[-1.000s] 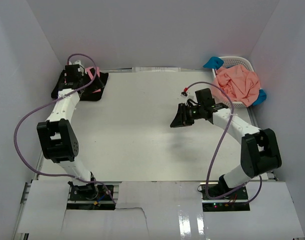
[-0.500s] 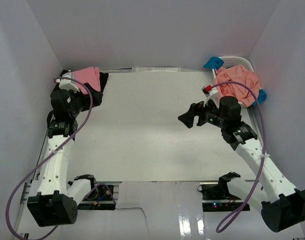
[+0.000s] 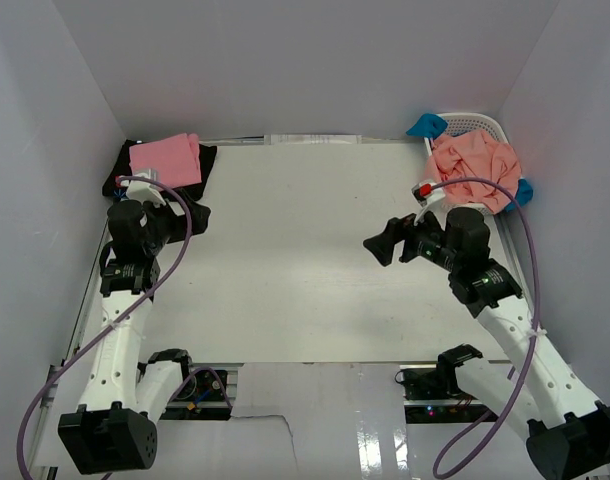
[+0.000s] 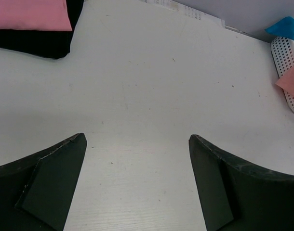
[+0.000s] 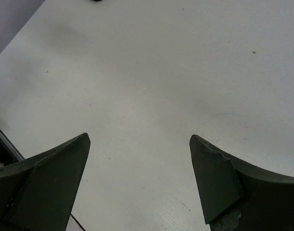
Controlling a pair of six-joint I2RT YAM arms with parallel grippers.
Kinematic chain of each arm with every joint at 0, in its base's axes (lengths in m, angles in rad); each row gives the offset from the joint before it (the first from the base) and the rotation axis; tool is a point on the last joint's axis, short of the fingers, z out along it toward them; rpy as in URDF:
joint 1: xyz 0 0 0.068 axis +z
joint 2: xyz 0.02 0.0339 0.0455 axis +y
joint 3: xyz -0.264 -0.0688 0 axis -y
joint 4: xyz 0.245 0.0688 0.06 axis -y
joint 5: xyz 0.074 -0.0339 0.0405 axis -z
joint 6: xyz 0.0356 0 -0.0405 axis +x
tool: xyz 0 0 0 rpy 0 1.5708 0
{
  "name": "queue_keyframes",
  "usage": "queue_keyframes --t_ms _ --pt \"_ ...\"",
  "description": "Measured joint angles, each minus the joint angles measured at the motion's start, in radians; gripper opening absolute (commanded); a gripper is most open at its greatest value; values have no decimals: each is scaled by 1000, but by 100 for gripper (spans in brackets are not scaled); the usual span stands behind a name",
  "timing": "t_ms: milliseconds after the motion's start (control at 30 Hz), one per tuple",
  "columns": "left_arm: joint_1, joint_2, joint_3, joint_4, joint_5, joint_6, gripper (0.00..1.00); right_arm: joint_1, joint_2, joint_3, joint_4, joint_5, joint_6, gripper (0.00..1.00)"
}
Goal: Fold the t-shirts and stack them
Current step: Put the neatly folded tshirt into the corner of the board with the left arm
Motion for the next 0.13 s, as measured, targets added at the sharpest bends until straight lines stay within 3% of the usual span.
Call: queue_keyframes --t_ms 133 --pt "0 1 0 0 0 4 98 0 -9 0 0 5 -2 90"
